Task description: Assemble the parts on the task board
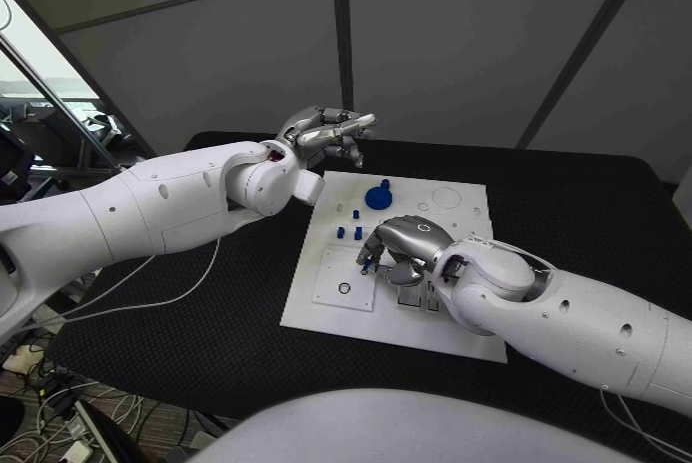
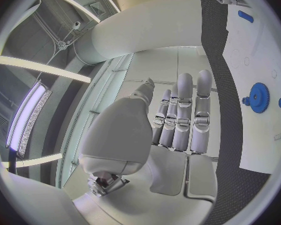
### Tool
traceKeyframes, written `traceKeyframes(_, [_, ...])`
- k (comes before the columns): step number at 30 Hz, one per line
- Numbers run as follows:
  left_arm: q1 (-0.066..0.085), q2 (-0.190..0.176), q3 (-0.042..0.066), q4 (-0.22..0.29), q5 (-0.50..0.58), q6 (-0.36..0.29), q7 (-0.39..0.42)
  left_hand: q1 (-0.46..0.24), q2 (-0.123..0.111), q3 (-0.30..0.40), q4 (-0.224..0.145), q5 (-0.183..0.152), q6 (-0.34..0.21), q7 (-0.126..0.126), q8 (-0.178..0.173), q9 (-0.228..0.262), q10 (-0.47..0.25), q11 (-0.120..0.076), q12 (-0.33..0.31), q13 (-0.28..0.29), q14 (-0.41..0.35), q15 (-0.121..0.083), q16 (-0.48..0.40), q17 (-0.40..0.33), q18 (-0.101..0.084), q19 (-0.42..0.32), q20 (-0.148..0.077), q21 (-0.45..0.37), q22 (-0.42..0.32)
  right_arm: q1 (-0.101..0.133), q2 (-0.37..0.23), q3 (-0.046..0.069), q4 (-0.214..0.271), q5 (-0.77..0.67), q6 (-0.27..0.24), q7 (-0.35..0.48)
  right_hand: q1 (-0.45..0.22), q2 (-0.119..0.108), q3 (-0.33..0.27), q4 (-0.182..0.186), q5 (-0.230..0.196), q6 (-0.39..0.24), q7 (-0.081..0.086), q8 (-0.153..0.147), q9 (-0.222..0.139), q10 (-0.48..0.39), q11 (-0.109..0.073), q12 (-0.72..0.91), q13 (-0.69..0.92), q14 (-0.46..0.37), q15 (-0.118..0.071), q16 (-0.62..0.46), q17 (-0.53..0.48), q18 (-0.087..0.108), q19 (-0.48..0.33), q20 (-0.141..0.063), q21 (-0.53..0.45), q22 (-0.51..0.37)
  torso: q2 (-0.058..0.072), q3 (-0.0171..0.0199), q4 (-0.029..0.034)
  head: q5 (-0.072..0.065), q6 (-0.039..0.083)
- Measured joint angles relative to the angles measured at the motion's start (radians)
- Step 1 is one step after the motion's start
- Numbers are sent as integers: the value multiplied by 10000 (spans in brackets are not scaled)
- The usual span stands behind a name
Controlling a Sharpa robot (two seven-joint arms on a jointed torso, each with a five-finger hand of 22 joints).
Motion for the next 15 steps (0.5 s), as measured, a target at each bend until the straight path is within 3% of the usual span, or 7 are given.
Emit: traceKeyframes(15, [1,28,-2,-21,12,5,-26,0,0,-1,-1,0,-38,37,0,0,-14,16,0,0,0,0,0,-10,-1,0,0,0,-15,-31,110,-16,-137,6,158,17,0,0,-1,1,-1,-12,-12,-6,-2,0,0,-41,0,0,0,0,1,1,0,0,39,-1,0,-1,0,44,-63])
